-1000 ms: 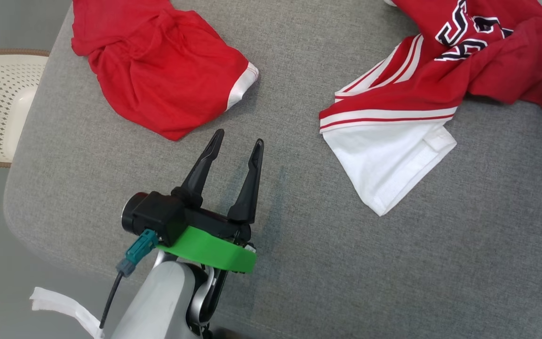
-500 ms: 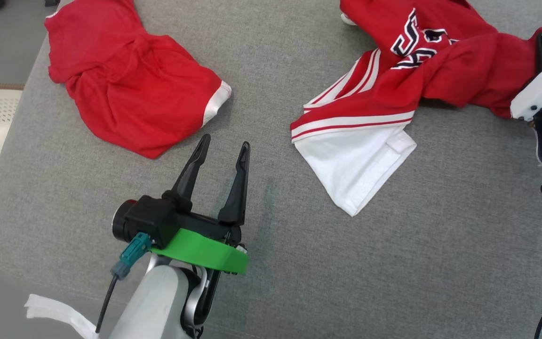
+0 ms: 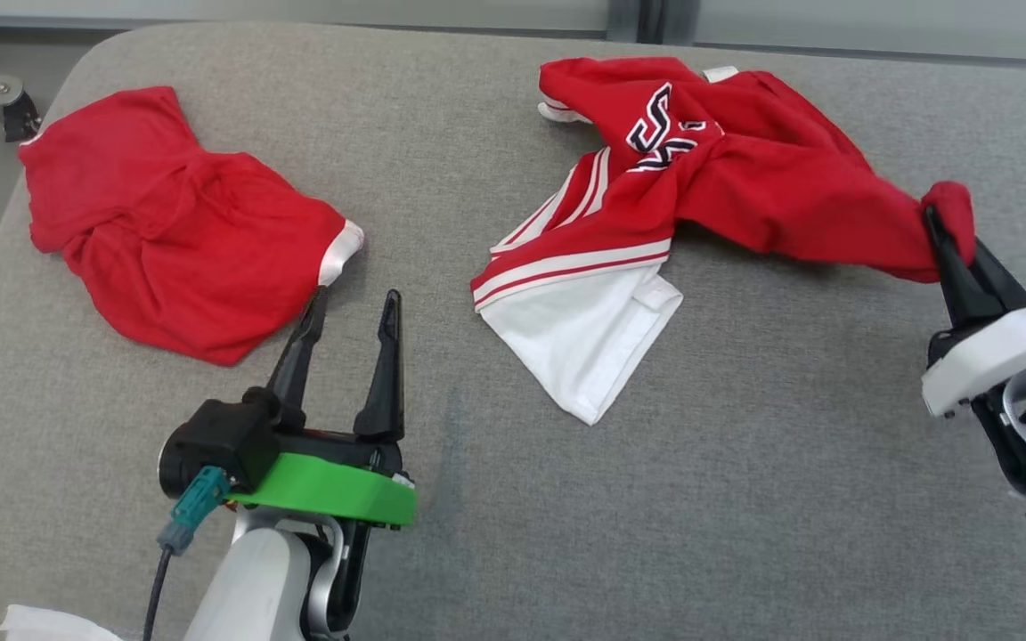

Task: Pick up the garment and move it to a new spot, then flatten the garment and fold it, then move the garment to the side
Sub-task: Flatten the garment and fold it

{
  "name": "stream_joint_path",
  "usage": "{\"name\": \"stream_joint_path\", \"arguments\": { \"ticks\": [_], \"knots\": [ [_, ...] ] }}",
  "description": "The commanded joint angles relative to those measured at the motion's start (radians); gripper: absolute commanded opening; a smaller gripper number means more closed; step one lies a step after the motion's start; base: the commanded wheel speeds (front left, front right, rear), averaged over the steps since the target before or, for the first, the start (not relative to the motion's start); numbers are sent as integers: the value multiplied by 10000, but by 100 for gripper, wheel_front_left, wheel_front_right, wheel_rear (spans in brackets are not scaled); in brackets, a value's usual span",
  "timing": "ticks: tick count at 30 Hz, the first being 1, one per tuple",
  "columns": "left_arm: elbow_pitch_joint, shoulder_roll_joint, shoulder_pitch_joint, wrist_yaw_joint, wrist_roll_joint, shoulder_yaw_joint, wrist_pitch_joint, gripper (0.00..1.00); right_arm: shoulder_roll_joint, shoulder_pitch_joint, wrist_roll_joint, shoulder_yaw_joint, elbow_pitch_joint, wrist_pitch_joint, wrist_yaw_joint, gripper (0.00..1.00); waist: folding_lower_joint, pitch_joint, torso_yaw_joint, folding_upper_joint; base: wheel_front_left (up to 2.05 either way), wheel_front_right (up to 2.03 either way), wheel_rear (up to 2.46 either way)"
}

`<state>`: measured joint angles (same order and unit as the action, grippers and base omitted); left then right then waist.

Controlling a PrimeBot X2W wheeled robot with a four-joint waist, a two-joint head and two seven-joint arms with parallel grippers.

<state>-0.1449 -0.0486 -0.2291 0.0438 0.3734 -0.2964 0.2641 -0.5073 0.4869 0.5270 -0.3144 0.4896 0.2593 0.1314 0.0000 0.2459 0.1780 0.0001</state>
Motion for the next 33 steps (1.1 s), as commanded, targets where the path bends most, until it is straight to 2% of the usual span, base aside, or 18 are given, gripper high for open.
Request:
{"name": "stream_joint_path", "arguments": {
  "ticks": [1,7,8,9,10,11,17,22,24,28,30,33],
  "knots": [
    [24,-36,181,-35,29,127,0,100,-227,-286,-334,-209,-309,58,-16,0,0,-397,-483,-1,0,0,0],
    [-75,-38,233,126,-260,352,0,100,-1265,-1142,-1988,-962,-1199,62,-17,0,0,-498,-825,-1,0,0,0],
    [-84,-38,236,142,-266,361,0,100,-1432,-1256,-2292,-1070,-1344,63,-17,5,0,-511,-850,-1,0,0,0],
    [-94,-38,239,149,-260,359,0,100,-1609,-1456,-2509,-1255,-1445,62,-17,42,0,-529,-877,-1,0,0,0],
    [-106,-38,246,150,-247,353,0,100,-1745,-1596,-2729,-1340,-1512,59,-19,93,0,-539,-902,-1,0,0,0],
    [-128,-36,255,156,-230,323,0,100,-1963,-1795,-2932,-1599,-1524,60,-17,100,0,-552,-924,-1,0,0,0],
    [-223,-36,376,122,-249,289,0,100,-2502,-2450,-3064,-1987,-1601,61,-19,100,0,-648,-1080,-1,0,0,0],
    [-287,-36,415,124,-316,371,0,100,-2624,-2844,-2565,-1931,-1817,62,-19,100,0,-677,-1268,-1,0,0,0],
    [-340,-38,454,171,-389,354,0,100,-2295,-2983,-2086,-1314,-1868,62,-19,100,0,-691,-1342,-1,0,0,0],
    [-337,-38,440,181,-404,345,0,100,-1104,-3287,-1003,813,-2168,62,-17,100,0,-690,-1410,-1,0,0,0],
    [-314,-36,402,169,-387,332,0,100,-265,-3504,-651,1895,-2475,62,-17,100,0,-674,-1405,-1,0,0,0],
    [-313,-36,390,190,-367,297,0,100,918,-3846,-471,2925,-2980,61,-16,100,0,-663,-1400,-1,0,0,0]
  ]
}}
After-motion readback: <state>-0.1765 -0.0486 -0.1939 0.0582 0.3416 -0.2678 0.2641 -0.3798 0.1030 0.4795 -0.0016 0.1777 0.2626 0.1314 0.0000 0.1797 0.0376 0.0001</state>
